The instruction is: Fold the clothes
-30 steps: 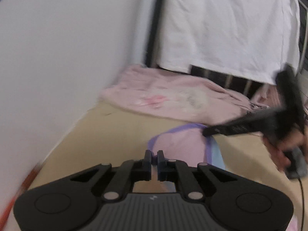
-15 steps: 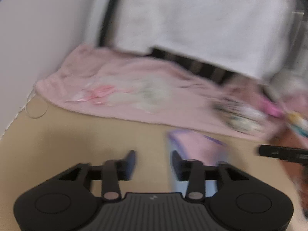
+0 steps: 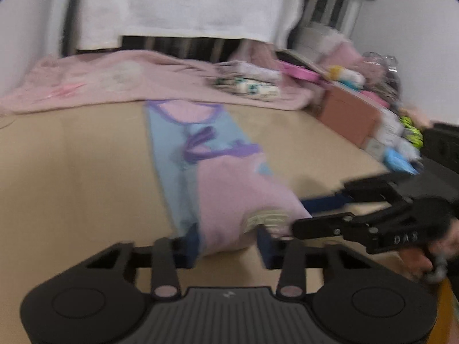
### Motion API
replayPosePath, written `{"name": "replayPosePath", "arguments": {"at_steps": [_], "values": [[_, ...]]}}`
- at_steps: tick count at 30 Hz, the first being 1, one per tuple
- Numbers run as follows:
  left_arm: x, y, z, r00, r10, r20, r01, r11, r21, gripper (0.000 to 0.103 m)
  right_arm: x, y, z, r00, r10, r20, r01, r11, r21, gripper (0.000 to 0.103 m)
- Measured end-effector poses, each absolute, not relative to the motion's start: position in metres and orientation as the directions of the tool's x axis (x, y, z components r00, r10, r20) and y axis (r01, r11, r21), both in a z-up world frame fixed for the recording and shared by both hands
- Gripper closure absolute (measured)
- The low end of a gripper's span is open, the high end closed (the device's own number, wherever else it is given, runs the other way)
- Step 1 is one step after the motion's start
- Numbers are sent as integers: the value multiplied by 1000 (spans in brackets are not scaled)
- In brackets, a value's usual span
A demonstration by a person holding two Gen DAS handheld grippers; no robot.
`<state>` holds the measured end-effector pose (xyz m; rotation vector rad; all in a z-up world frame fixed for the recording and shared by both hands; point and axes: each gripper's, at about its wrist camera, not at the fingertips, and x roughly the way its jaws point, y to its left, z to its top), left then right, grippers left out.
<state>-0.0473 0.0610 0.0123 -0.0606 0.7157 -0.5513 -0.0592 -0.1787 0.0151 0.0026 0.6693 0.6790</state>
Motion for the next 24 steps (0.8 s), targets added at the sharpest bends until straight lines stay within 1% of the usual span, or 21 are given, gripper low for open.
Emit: {"name": "replayPosePath", "arguments": {"at_steps": [1, 2, 3, 5, 9, 10, 11, 12, 13, 14, 16, 18, 20, 21, 22, 23, 24], "values": [[-46, 61, 12, 616, -492, -616, 439, 863, -249, 79, -59, -177, 12, 576, 577, -579, -580, 788, 209, 97], [-51, 61, 12, 603, -498, -623, 441, 859, -260, 90, -61, -177, 11, 578, 570, -584, -574, 792, 206, 99], [-54, 60, 12, 594, -502, -629, 446, 856, -262, 93, -66, -179, 9, 577, 566, -589, -569, 796, 207, 99], [-68, 57, 14, 572, -518, -636, 453, 846, -281, 94, -78, -184, 8, 570, 561, -600, -561, 799, 215, 100], [-123, 53, 21, 501, -556, -663, 466, 819, -334, 94, -125, -200, 12, 536, 568, -624, -556, 794, 246, 99], [-138, 51, 22, 486, -566, -666, 472, 811, -345, 92, -141, -204, 13, 528, 565, -633, -557, 794, 244, 93], [-151, 52, 23, 492, -575, -654, 480, 805, -348, 85, -156, -209, 14, 532, 561, -634, -555, 797, 240, 86], [-165, 53, 25, 497, -585, -641, 489, 799, -350, 79, -172, -215, 16, 540, 557, -631, -552, 800, 234, 65], [-176, 54, 26, 502, -594, -628, 495, 793, -354, 60, -184, -222, 19, 560, 559, -612, -543, 805, 238, 50], [-177, 57, 27, 510, -607, -609, 489, 787, -376, 47, -195, -229, 23, 584, 562, -586, -533, 810, 245, 49], [-166, 62, 29, 525, -628, -574, 459, 777, -431, 48, -198, -237, 28, 617, 573, -539, -495, 816, 300, 49], [-148, 62, 30, 533, -625, -570, 430, 780, -454, 52, -188, -238, 28, 643, 569, -513, -447, 823, 351, 49], [-132, 57, 27, 531, -619, -579, 404, 786, -469, 70, -178, -238, 29, 668, 562, -488, -399, 824, 402, 49], [-124, 53, 24, 526, -614, -589, 392, 789, -473, 72, -172, -234, 28, 670, 557, -491, -392, 827, 404, 50], [-116, 50, 22, 523, -609, -596, 380, 793, -477, 79, -165, -228, 26, 667, 552, -500, -389, 831, 398, 51], [-112, 51, 21, 536, -602, -592, 362, 797, -483, 97, -159, -223, 22, 653, 555, -515, -392, 830, 397, 56], [-107, 52, 21, 549, -594, -588, 344, 802, -489, 98, -153, -216, 19, 633, 556, -538, -397, 830, 391, 76]]}}
